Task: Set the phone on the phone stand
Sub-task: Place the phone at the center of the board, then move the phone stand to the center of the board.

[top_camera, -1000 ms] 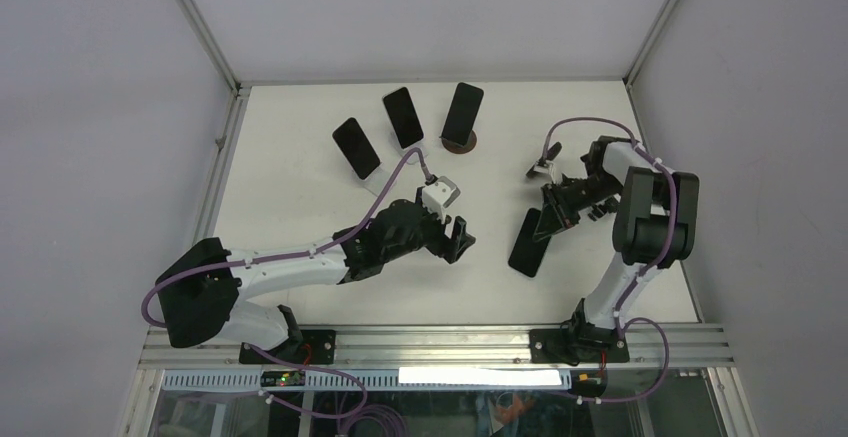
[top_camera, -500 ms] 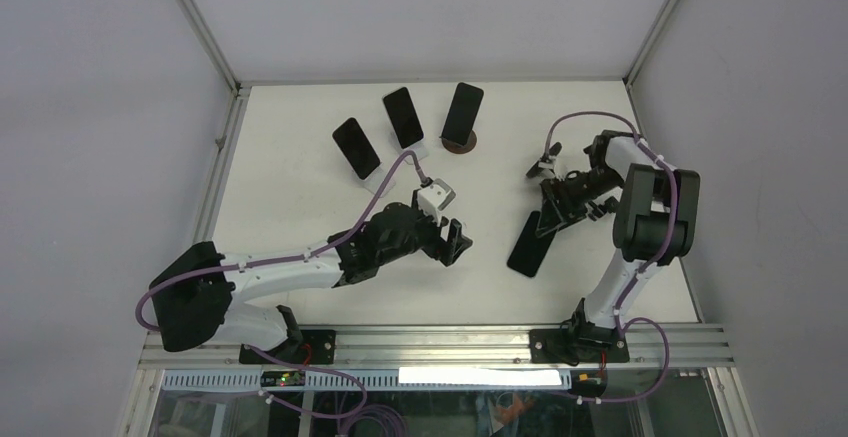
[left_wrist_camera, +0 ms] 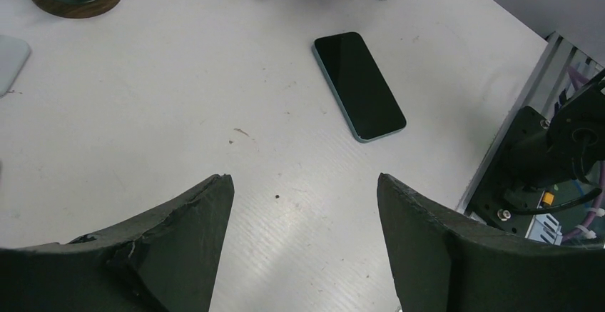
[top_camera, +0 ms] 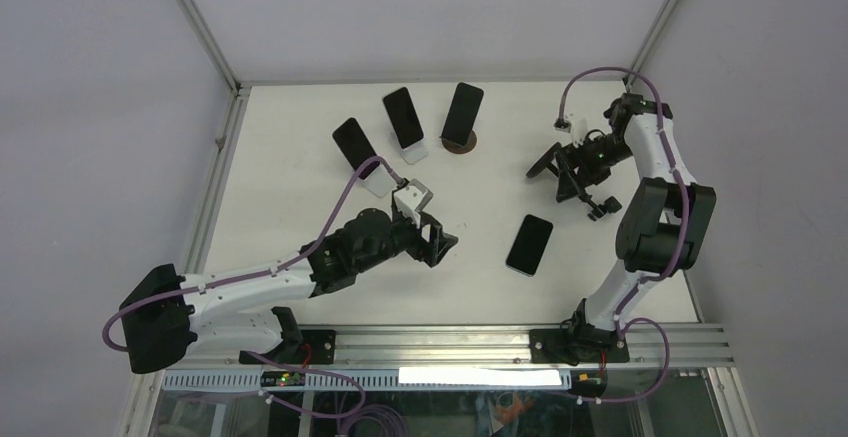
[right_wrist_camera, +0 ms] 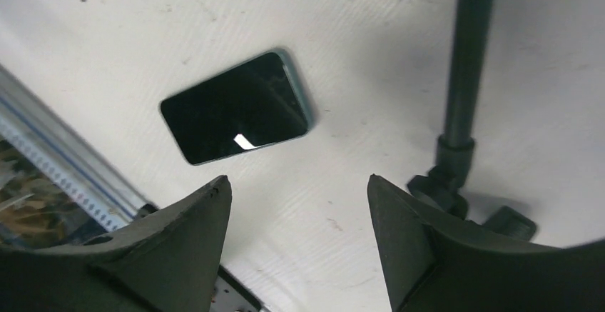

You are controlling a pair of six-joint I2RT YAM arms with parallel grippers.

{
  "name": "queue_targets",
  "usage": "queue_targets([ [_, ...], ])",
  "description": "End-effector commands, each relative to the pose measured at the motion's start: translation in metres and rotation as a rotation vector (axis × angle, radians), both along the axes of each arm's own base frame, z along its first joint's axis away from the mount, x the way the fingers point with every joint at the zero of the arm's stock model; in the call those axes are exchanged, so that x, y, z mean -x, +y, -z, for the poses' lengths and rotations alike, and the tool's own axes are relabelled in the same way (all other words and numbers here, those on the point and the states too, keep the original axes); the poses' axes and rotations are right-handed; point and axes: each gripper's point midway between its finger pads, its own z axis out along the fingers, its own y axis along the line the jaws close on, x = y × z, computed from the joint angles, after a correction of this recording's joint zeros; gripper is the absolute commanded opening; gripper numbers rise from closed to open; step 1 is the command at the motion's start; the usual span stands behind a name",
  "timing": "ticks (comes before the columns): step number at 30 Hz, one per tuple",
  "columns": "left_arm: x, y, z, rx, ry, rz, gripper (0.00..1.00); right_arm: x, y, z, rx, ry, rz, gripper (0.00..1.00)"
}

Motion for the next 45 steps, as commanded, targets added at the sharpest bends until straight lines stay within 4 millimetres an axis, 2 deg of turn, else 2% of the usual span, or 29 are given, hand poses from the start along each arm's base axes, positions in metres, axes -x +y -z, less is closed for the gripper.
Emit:
queue_targets([
  [1,-0.003,0.014,-0.018,0.035,-0.042,-0.038,0.75,-0.046,-0.028,-0.007,0.151,-0.296,-0.099,0.74],
  [3,-0.001,0.020,-0.020,0.040,-0.048,-0.049,0.75,-0.066,-0.034,0.001,0.201,-0.443,-0.199,0.79],
  [6,0.001,0.029,-0.022,0.046,-0.052,-0.066,0.75,-0.087,-0.036,0.014,0.237,-0.569,-0.306,0.84],
  [11,0.007,0.043,-0.021,0.067,-0.036,-0.086,0.75,-0.104,-0.035,0.041,0.284,-0.535,-0.364,0.79],
  [20,0.010,0.060,-0.017,0.060,-0.032,-0.122,0.75,-0.106,-0.023,0.074,0.336,-0.470,-0.444,0.51],
  [21,0.011,0.061,-0.018,0.061,-0.032,-0.124,0.75,-0.106,-0.023,0.076,0.338,-0.461,-0.447,0.44],
  [23,0.012,0.063,-0.018,0.060,-0.031,-0.124,0.75,-0.106,-0.023,0.076,0.353,-0.456,-0.452,0.20],
  [24,0.012,0.064,-0.018,0.060,-0.030,-0.124,0.75,-0.107,-0.024,0.074,0.368,-0.463,-0.452,0.08],
  [25,0.012,0.064,-0.019,0.059,-0.028,-0.126,0.75,-0.108,-0.024,0.069,0.381,-0.474,-0.458,0.02],
  [26,0.013,0.065,-0.019,0.060,-0.027,-0.127,0.75,-0.109,-0.024,0.063,0.395,-0.491,-0.476,0.00],
  [31,0.013,0.068,-0.019,0.058,-0.015,-0.142,0.76,-0.112,-0.018,0.017,0.507,-0.612,-0.682,0.00],
  [35,0.012,0.073,-0.020,0.034,0.004,-0.165,0.76,-0.105,0.013,-0.023,0.611,-0.682,-0.915,0.00],
  [36,0.012,0.076,-0.020,0.025,0.011,-0.176,0.76,-0.101,0.027,-0.030,0.637,-0.697,-0.992,0.00],
  [40,0.010,0.087,-0.027,0.023,0.018,-0.226,0.76,-0.081,0.055,-0.050,0.813,-0.698,-1.197,0.00],
  [45,0.012,0.103,-0.037,0.034,0.022,-0.271,0.76,-0.063,0.078,-0.064,1.030,-0.677,-1.295,0.00],
])
